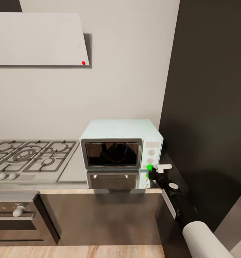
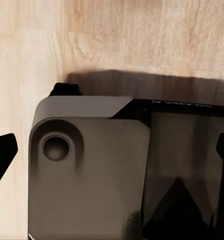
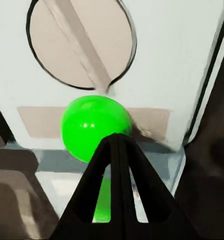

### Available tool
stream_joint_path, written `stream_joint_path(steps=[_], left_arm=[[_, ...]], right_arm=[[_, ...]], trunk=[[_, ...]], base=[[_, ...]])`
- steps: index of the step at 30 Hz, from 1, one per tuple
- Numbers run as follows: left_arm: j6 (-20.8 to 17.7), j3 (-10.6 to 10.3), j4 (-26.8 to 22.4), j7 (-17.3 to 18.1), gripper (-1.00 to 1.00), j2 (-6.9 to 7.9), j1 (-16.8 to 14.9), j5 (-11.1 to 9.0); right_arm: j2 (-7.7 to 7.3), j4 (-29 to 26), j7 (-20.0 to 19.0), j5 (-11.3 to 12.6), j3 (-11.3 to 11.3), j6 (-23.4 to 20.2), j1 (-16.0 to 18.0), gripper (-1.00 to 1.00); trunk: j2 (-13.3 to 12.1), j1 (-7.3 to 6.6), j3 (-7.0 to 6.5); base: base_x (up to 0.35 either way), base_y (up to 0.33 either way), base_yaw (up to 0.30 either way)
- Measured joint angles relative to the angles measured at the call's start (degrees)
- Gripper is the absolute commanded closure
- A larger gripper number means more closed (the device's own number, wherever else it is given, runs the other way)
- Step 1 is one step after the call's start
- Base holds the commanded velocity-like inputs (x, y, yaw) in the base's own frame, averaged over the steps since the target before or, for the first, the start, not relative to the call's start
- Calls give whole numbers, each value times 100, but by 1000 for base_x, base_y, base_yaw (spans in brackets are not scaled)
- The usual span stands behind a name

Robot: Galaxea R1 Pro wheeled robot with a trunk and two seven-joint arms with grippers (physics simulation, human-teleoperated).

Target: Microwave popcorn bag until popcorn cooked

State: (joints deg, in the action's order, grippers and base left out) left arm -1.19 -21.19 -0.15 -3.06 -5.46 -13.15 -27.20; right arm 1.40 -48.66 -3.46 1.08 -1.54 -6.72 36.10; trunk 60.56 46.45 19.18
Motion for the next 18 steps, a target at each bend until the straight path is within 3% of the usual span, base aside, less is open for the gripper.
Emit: stream_joint_path(steps=[8,10,12,14,18], left_arm=[[0,-3,0,1,-100,-6,0,8],[0,-3,0,0,-100,-6,0,7],[0,-3,0,1,-100,-6,0,8],[0,-3,0,1,-100,-6,0,5],[0,3,1,1,-100,-2,0,-8]], right_arm=[[-8,-126,1,-4,14,-151,0,100],[-17,-478,1,6,23,-285,0,100],[-7,-939,0,56,18,-702,0,100],[5,-1489,-5,80,4,-1459,0,100],[-22,-1764,-55,96,2,-2419,-1,100]], trunk=[[0,0,0],[0,0,0],[0,0,0],[0,0,0],[0,0,0]], base=[[-336,0,0],[-336,0,0],[-336,0,0],[-336,0,0],[-336,0,0]])
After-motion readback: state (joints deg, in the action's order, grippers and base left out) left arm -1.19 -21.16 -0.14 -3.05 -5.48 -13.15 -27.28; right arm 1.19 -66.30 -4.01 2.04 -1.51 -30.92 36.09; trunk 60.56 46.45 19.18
